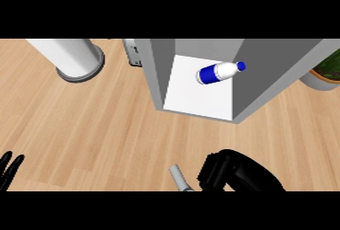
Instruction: Pick up the bottled water, place it into the cabinet and close the cabinet
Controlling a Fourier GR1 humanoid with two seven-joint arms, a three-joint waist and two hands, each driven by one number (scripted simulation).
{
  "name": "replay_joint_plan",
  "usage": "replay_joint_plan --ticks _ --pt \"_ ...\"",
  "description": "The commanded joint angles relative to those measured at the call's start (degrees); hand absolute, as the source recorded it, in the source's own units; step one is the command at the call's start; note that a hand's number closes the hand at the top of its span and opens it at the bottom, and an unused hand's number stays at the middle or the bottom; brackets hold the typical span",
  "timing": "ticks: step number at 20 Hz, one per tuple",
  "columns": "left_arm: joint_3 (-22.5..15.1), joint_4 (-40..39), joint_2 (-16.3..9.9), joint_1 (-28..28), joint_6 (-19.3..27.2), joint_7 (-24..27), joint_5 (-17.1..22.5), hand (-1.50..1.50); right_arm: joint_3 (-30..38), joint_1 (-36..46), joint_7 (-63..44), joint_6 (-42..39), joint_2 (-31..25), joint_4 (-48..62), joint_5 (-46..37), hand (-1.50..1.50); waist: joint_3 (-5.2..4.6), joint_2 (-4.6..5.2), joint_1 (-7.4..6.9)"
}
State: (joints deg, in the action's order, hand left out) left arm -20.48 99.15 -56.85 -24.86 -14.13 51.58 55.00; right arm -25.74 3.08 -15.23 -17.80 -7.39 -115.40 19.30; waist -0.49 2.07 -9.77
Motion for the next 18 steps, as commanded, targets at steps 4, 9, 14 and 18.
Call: replay_joint_plan --ticks 4,9,14,18 --pt "1.62 -1.16 -0.48 -2.33 -3.12 1.3 1.5 -1.5 11.79 19.63 -4.93 11.8 7.21 18.27 -3.19 1.5 0.31 -0.8 2.23" --pt "1.05 0.17 0.45 -2.17 -3.69 0.5 1.13 -1.5 15.45 34.7 -2.53 14.17 7.35 35.5 -4.33 1.5 0.42 -0.55 2.49" --pt "2.88 -0.68 -0.42 -2.1 -5.14 0.45 1.01 -1.5 19.09 42.25 -0.13 14.81 7.38 44.71 -5.91 1.5 0.43 -0.7 3.15" --pt "4.1 -0.67 -0.06 -2.03 -5.75 0.24 2.0 -1.5 20.03 43.76 1.59 13.31 7.39 48.16 -5.17 1.5 0.44 -0.68 3.66"
